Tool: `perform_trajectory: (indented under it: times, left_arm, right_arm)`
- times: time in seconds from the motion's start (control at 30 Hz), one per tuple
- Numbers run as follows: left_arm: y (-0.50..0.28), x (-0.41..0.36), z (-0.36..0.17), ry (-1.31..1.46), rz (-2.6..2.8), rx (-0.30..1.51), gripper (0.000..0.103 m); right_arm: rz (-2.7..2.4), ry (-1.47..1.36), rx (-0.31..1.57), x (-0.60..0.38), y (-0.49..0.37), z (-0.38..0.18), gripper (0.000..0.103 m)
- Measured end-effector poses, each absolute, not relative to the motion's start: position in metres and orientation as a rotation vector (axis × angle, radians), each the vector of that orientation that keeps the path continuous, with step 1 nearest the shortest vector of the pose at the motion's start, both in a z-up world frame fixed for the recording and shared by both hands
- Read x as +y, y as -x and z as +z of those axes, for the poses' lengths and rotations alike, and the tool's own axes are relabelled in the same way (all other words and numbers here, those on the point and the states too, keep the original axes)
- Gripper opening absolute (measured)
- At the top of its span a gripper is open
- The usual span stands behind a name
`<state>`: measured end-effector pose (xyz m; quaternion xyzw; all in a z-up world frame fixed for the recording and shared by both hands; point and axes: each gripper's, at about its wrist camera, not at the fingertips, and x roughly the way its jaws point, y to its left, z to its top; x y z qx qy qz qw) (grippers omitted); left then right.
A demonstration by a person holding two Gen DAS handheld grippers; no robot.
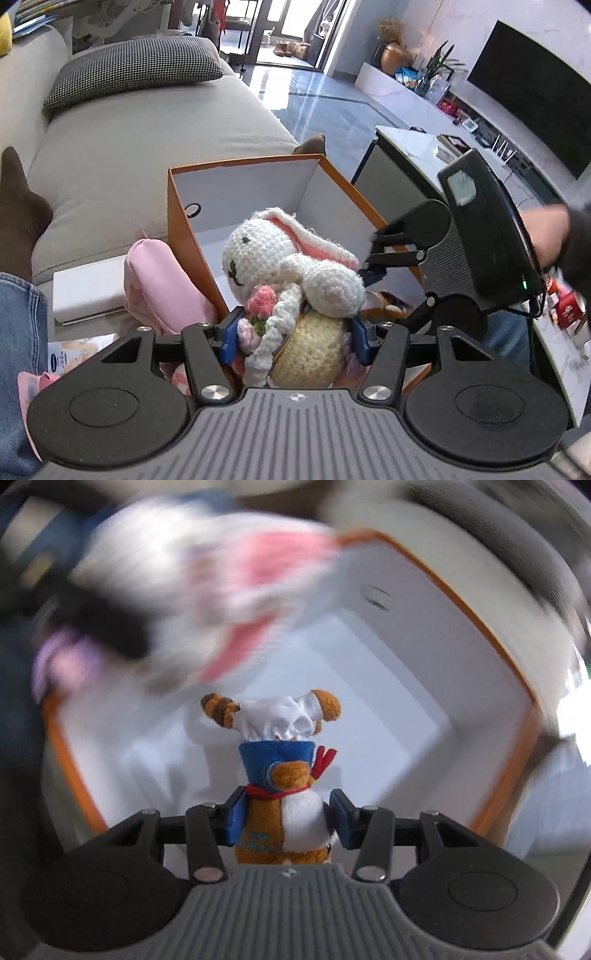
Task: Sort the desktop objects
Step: 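Carry the bunny and dog plush over the orange box with both grippers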
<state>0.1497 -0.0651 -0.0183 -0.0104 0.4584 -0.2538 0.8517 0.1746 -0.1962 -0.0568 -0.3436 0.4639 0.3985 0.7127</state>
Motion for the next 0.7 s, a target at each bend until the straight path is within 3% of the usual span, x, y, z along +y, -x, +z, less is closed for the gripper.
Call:
perform_trajectory:
  times: [0.23, 0.47, 0.57, 0.7]
  left_arm:
    - [-0.159, -0.063, -0.023, 0.042, -0.558, 0.992, 0.066]
    - [-0.161, -0.06, -0.027, 0.065, -0.572, 0.992, 0.066]
    - [-0.162, -0.058, -0.028, 0.08, -0.574, 0.99, 0.066]
    - [-0.161, -0.055, -0.028, 0.09, -0.576, 0.981, 0.066]
  right_arm:
    - [1.236, 1.273, 0.862, -0.173, -0.156, -0.072, 0.05]
    - [1.395, 1.527, 0.743, -0.164, -0.147, -0.092, 0.052]
    - [1.39, 1.542, 0.737, -0.161, -0.146, -0.099, 0.064]
    - [1.335, 1.496, 0.753, -0.159, -0.148, -0.092, 0.07]
